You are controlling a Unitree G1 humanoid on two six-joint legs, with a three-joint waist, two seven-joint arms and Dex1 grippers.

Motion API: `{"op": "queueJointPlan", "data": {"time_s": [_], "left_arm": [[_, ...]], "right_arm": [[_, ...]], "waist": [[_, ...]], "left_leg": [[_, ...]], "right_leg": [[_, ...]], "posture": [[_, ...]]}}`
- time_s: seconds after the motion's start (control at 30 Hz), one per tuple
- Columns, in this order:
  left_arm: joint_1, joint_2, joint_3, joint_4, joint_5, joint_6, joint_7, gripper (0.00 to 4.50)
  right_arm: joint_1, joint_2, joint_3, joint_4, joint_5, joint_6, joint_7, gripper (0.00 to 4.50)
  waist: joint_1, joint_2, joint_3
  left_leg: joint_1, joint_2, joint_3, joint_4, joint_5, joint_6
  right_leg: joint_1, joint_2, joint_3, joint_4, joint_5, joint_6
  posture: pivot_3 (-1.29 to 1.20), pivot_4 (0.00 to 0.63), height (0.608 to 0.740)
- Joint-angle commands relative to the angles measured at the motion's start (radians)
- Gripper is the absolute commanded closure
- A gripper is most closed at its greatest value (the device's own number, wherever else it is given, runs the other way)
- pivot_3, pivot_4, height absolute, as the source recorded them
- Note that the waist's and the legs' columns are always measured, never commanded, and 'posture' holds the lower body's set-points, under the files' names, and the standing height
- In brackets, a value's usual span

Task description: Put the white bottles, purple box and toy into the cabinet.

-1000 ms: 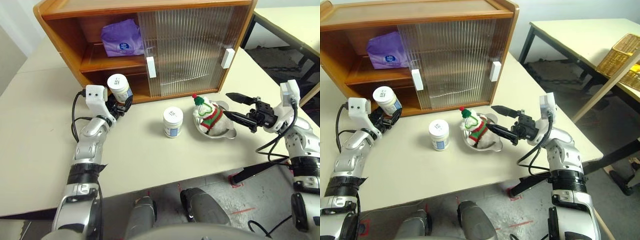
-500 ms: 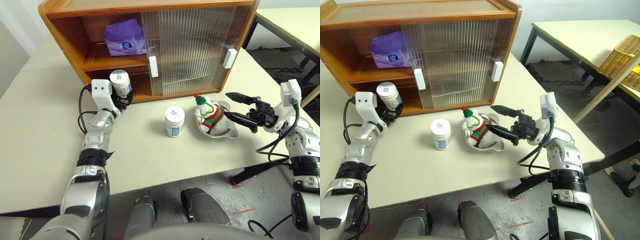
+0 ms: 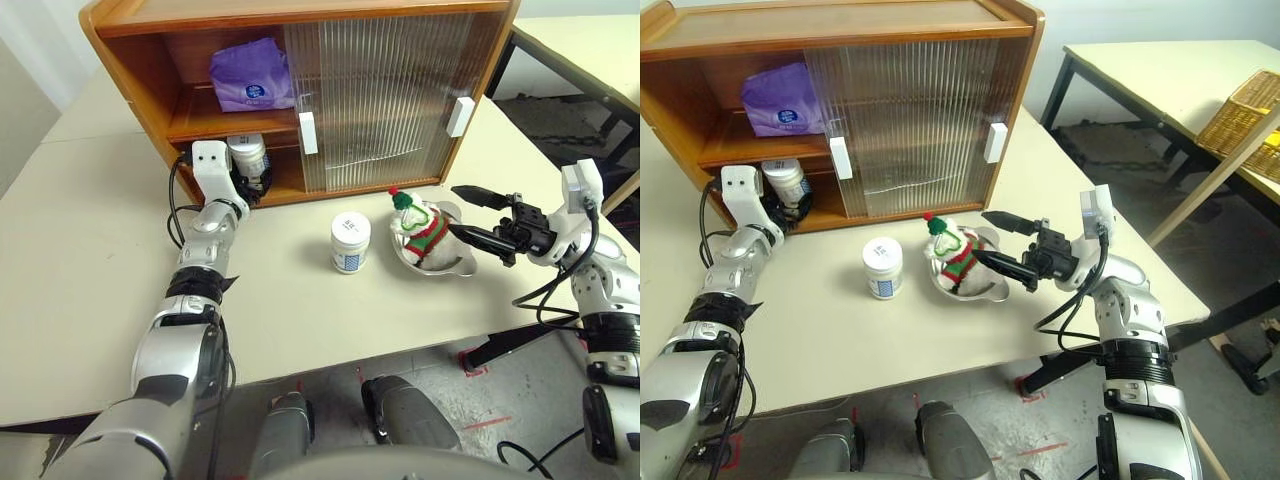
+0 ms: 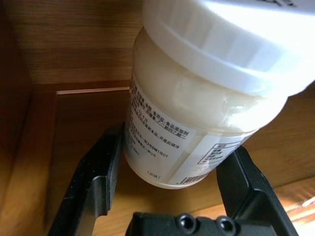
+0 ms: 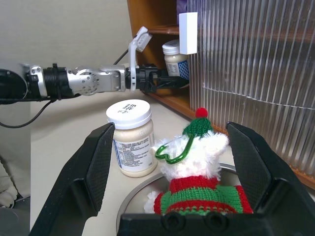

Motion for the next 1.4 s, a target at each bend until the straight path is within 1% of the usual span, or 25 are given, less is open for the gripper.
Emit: {"op": "queueJointPlan", "data": {"time_s": [0.03, 0.53, 0.6, 0.67, 1.0, 1.07, 1.23, 1.33, 1.37, 1.4], "left_arm": [[-0.049, -0.008, -0.006, 0.059, 0.013, -0.041, -0.011, 1.36], [-0.112, -0.039, 0.006, 0.180, 0.013, -0.076, -0.012, 1.36], [-0.118, -0.044, 0.012, 0.188, 0.009, -0.072, -0.007, 0.61], [-0.118, -0.044, 0.012, 0.190, 0.009, -0.072, -0.008, 0.02], [-0.071, -0.049, 0.015, 0.149, -0.011, -0.070, -0.019, 0.02], [-0.035, -0.054, 0.015, 0.097, -0.019, -0.060, -0.020, 0.02], [0.090, -0.069, 0.007, -0.098, -0.039, 0.001, -0.022, 0.02], [0.149, -0.070, 0.005, -0.200, -0.041, 0.043, -0.014, 0.66], [0.169, -0.068, 0.004, -0.234, -0.041, 0.055, -0.011, 0.95], [0.186, -0.067, 0.005, -0.265, -0.041, 0.062, -0.004, 1.34]], "right_arm": [[0.002, -0.010, -0.001, -0.006, -0.004, -0.006, 0.003, 0.00], [0.012, -0.010, 0.000, -0.024, 0.001, 0.000, -0.008, 0.00], [0.012, -0.008, 0.002, -0.027, 0.001, 0.002, -0.010, 0.00], [0.011, -0.008, 0.002, -0.028, 0.002, 0.002, -0.011, 0.00], [0.001, -0.010, 0.004, -0.022, -0.001, 0.001, -0.007, 0.00], [0.001, -0.011, 0.004, -0.020, -0.002, 0.000, -0.006, 0.00], [-0.002, -0.009, 0.008, -0.019, -0.004, 0.001, -0.008, 0.00], [-0.001, -0.005, 0.011, -0.020, -0.005, 0.002, -0.010, 0.00], [0.000, -0.003, 0.013, -0.022, -0.006, 0.002, -0.011, 0.00], [0.001, -0.001, 0.016, -0.024, -0.007, 0.003, -0.012, 0.00]], "waist": [[-0.001, 0.000, 0.000], [-0.012, -0.001, 0.001], [-0.012, -0.001, 0.001], [-0.013, -0.001, 0.001], [-0.017, -0.001, 0.001], [-0.018, -0.001, 0.001], [-0.020, -0.001, 0.001], [-0.020, -0.001, 0.001], [-0.020, -0.001, 0.001], [-0.019, -0.001, 0.001]], "left_leg": [[0.000, 0.000, 0.000, 0.000, 0.000, 0.000], [-0.001, -0.001, 0.002, 0.000, 0.000, 0.001], [-0.001, -0.002, 0.003, 0.000, 0.000, 0.001], [-0.001, -0.002, 0.004, 0.000, 0.001, 0.001], [0.000, -0.003, 0.007, 0.001, 0.002, 0.003], [0.000, -0.004, 0.008, 0.001, 0.002, 0.003], [0.000, -0.004, 0.009, 0.001, 0.002, 0.003], [0.000, -0.005, 0.009, 0.001, 0.002, 0.002], [0.000, -0.005, 0.009, 0.001, 0.002, 0.002], [0.000, -0.005, 0.009, 0.002, 0.002, 0.002]], "right_leg": [[0.000, 0.000, 0.000, 0.000, 0.000, 0.001], [0.000, 0.000, 0.000, -0.001, -0.001, 0.004], [0.000, 0.000, 0.000, -0.001, -0.001, 0.005], [0.000, 0.000, -0.001, -0.001, -0.001, 0.005], [0.002, 0.000, -0.002, -0.001, 0.000, 0.007], [0.002, 0.000, -0.003, -0.001, 0.000, 0.007], [0.002, 0.000, -0.003, -0.001, 0.000, 0.008], [0.002, 0.000, -0.003, -0.001, 0.000, 0.008], [0.002, 0.000, -0.003, -0.001, 0.000, 0.008], [0.003, 0.000, -0.003, -0.001, 0.000, 0.007]], "posture": [[-0.24, 0.097, 0.740], [-0.26, 0.095, 0.740], [-0.26, 0.093, 0.740], [-0.26, 0.091, 0.740], [-0.25, 0.085, 0.740], [-0.25, 0.085, 0.740], [-0.25, 0.088, 0.740], [-0.24, 0.090, 0.740], [-0.24, 0.090, 0.740], [-0.24, 0.096, 0.740]]}}
